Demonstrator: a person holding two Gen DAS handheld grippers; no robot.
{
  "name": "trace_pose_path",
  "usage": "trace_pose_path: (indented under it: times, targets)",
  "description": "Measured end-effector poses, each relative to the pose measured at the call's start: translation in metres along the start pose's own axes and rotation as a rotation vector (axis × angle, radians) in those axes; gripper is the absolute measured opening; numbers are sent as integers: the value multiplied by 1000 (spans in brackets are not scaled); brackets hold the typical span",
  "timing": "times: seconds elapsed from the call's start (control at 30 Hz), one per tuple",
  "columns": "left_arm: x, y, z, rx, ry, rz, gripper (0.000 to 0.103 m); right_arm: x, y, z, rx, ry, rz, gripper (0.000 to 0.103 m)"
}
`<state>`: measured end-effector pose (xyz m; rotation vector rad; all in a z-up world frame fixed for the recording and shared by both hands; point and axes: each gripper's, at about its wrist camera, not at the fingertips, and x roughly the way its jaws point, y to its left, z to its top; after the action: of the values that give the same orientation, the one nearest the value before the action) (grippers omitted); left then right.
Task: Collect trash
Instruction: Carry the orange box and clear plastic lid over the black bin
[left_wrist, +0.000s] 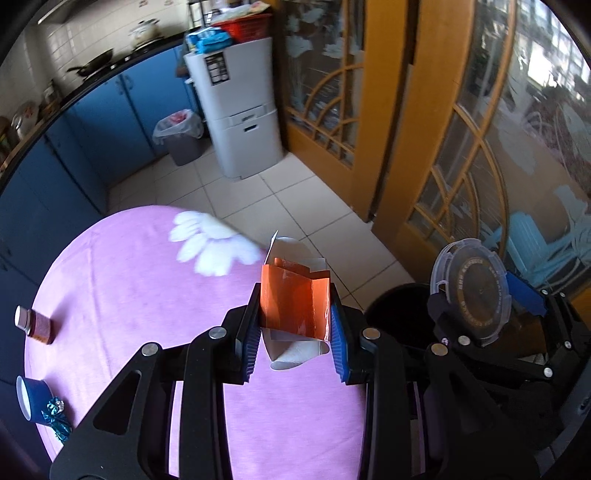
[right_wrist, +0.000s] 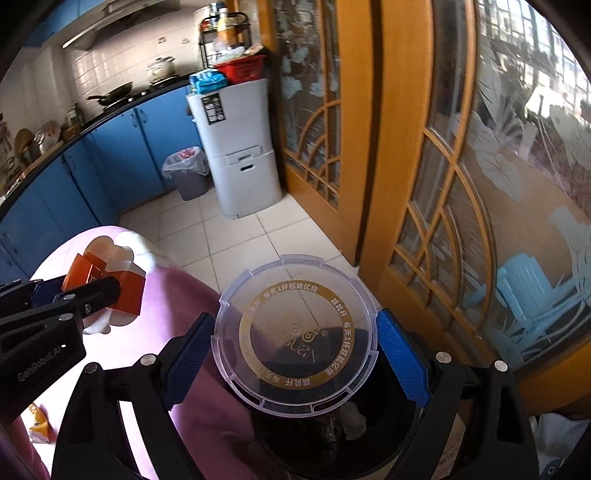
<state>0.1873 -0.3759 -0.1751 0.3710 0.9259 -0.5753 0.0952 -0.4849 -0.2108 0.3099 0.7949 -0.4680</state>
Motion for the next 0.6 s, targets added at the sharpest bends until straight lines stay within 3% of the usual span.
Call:
trace_pose_path:
  times: [0.43,0.6]
  targets:
    - [25,-73,6,112,48,-16,34,27,-53,-21,88,77,13,86]
    - [39,-88,6,126,84,-10,40,36,-64,-25,106,98,15,86]
